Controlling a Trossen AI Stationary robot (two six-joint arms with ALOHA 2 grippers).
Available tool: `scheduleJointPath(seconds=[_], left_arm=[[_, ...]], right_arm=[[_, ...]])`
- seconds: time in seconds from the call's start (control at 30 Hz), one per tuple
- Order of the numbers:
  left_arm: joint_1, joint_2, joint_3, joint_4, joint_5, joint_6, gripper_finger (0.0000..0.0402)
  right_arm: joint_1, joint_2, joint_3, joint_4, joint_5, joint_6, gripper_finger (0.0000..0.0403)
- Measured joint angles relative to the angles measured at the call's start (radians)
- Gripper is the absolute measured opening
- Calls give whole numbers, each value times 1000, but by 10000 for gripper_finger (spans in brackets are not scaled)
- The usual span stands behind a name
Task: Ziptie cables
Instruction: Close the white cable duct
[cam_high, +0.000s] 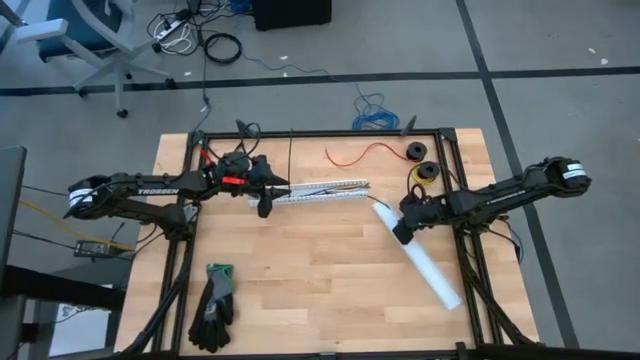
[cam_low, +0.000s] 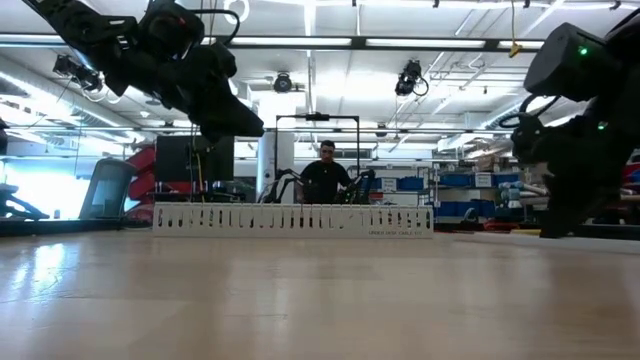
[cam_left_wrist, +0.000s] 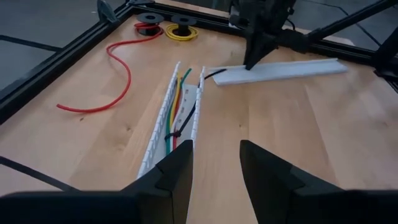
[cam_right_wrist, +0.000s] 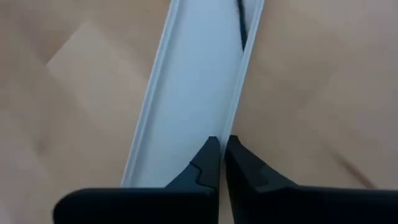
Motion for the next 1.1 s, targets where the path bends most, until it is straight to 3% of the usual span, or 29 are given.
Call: scheduleJointPath(seconds=[0.3, 0.47, 0.77, 0.9, 1.1], left_arm=[[-34, 0, 0, 0, 1, 0, 143], [-36, 0, 0, 2, 1, 0, 143], [-63, 77, 1, 78, -47, 31, 143], [-77, 207, 1, 225, -55, 3, 143], [-101, 397, 2, 493, -56, 23, 143]], right_arm=[[42, -82, 17, -69, -273, -26, 2], [53, -110, 46, 54, -358, -151, 0], [-10, -51, 47, 315, -153, -359, 1], [-56, -12, 47, 425, -43, -435, 1], [-132, 36, 48, 552, -25, -481, 1]])
